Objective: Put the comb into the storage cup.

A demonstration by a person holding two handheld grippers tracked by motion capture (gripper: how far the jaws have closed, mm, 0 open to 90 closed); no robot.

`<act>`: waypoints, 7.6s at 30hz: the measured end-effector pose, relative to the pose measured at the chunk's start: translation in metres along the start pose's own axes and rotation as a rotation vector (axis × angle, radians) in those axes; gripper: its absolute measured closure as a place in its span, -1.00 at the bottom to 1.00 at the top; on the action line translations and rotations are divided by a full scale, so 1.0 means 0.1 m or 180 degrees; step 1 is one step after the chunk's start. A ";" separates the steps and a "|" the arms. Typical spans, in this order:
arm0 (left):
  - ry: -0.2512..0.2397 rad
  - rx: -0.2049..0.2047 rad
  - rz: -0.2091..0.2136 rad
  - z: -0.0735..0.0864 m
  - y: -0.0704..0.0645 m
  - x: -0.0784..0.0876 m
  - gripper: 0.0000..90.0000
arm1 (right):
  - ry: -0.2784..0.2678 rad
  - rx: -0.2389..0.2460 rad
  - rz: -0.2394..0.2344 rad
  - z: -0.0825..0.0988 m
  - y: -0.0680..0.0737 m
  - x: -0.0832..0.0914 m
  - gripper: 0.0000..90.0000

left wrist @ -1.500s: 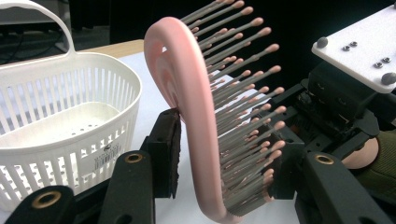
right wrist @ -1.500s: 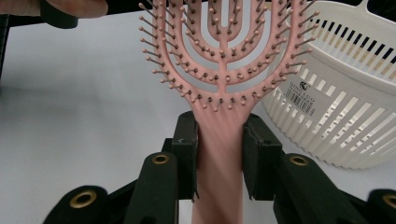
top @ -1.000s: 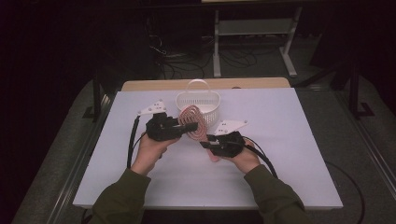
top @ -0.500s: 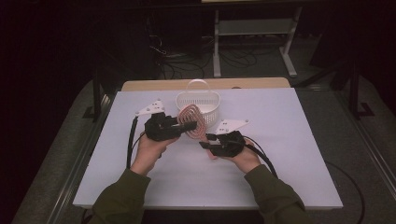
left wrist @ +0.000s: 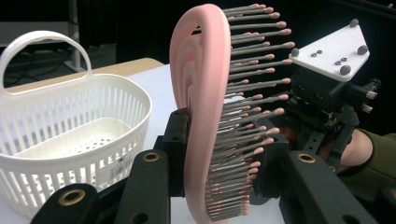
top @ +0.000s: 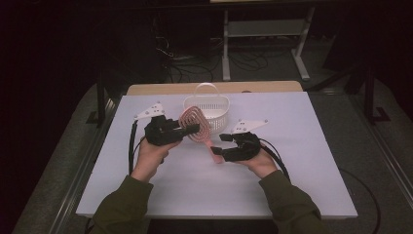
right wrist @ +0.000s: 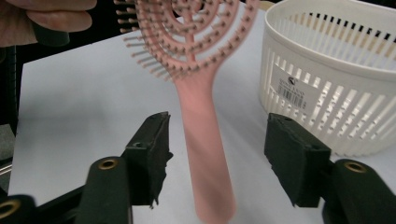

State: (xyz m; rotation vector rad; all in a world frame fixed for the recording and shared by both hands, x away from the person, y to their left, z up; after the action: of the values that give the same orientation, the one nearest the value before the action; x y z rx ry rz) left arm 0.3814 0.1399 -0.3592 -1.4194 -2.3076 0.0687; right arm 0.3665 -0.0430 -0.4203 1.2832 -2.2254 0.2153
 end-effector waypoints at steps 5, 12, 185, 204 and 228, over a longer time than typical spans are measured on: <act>-0.0029 0.0013 -0.0009 -0.01 0.02 0.03 0.43 | 0.0046 -0.0097 0.0079 0.08 -0.04 0.08 -0.36; -0.0086 0.0053 -0.0025 -0.03 0.04 0.08 0.43 | 0.0059 -0.0282 0.0184 0.20 -0.16 0.22 -0.72; -0.0781 0.0694 -0.0554 -0.34 1.15 -0.53 0.43 | 0.0270 -0.0462 0.0610 1.15 -0.25 0.82 -1.00; -0.0728 0.0762 -0.0563 -0.22 1.18 -0.61 0.43 | 0.0260 -0.0468 0.0621 1.15 -0.25 0.84 -1.00; -0.0552 0.0692 -0.0675 -0.07 1.25 -0.58 0.38 | 0.0283 -0.0431 0.0654 1.15 -0.25 0.84 -1.00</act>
State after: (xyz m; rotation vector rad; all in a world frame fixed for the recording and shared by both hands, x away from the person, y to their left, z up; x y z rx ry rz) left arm 0.5119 0.1486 -0.4042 -1.0942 -2.4886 0.3803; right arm 0.3107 -0.1649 -0.4746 0.9562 -2.2532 0.1909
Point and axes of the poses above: each handheld gripper's, and its own axes: x roughly backward along the jaws, z roughly out of its underside, y roughly to its left, the point moved 6 cm from there along -x, roughly forward along the jaws, and after that the axes turned 4 degrees about y, right-handed, at the moved point
